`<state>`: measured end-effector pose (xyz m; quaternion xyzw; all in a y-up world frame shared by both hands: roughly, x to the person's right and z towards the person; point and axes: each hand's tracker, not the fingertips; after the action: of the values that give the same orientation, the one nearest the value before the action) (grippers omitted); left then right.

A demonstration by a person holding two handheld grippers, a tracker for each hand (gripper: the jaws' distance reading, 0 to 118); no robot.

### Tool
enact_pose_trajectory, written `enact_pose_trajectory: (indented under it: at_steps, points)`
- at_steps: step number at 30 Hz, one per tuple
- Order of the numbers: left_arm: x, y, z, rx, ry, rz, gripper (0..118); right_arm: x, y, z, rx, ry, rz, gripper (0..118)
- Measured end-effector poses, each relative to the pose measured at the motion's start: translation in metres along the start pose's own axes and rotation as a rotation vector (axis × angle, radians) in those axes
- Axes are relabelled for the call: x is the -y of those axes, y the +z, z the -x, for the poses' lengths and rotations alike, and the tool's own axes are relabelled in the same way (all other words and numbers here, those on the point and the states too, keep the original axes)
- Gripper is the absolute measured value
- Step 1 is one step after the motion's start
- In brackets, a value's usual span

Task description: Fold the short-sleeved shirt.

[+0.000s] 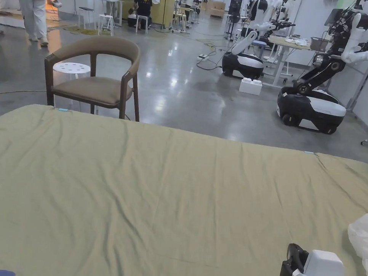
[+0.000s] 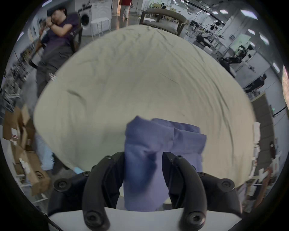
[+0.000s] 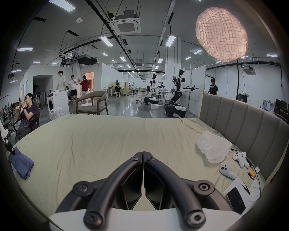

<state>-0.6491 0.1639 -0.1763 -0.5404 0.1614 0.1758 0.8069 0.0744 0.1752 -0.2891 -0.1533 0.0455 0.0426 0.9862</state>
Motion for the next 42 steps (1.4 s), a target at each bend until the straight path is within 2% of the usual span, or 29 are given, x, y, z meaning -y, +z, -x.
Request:
enact_pose_trajectory:
  at_steps: [3, 7, 9, 13, 20, 24, 28, 30, 31, 32, 34, 37, 42]
  points:
    - [0.001, 0.013, -0.008, -0.055, -0.029, -0.086, 52, 0.001, -0.001, -0.004, 0.001, -0.008, -0.003, 0]
    - [0.011, 0.022, -0.045, -0.156, -0.142, -0.215, 52, 0.005, -0.002, -0.009, 0.001, -0.025, -0.001, 0]
    - [0.022, 0.020, -0.073, -0.096, -0.195, -0.280, 52, 0.007, -0.002, -0.011, 0.002, -0.030, 0.002, 0]
    - [0.050, 0.000, -0.135, 0.118, -0.256, -0.322, 51, 0.014, -0.003, -0.014, -0.003, -0.037, 0.018, 0]
    - [0.104, -0.036, -0.278, 0.313, -0.282, -0.492, 50, 0.023, -0.008, -0.016, 0.001, -0.054, 0.050, 0]
    - [0.111, -0.039, -0.336, 0.283, -0.329, -0.697, 47, 0.018, -0.008, -0.017, 0.008, -0.046, 0.027, 0]
    - [0.116, -0.024, -0.379, 0.207, -0.362, -0.839, 34, 0.010, -0.008, -0.019, 0.022, -0.052, -0.017, 0]
    - [0.121, -0.013, -0.397, 0.197, -0.357, -0.897, 22, 0.006, -0.008, -0.020, 0.024, -0.059, -0.035, 0]
    - [0.120, -0.011, -0.399, 0.201, -0.354, -0.914, 14, 0.005, -0.007, -0.020, 0.026, -0.060, -0.042, 0]
    - [0.118, -0.008, -0.401, 0.198, -0.347, -0.921, 0, 0.004, -0.007, -0.019, 0.030, -0.061, -0.053, 0]
    - [0.122, -0.002, -0.413, 0.162, -0.337, -0.956, 0, 0.002, -0.006, -0.019, 0.038, -0.060, -0.075, 0]
    - [0.122, 0.003, -0.419, 0.163, -0.353, -0.961, 0, -0.001, -0.006, -0.018, 0.038, -0.075, -0.096, 0]
    - [0.125, 0.010, -0.416, 0.171, -0.304, -0.993, 0, -0.002, -0.001, -0.018, 0.034, -0.067, -0.113, 0]
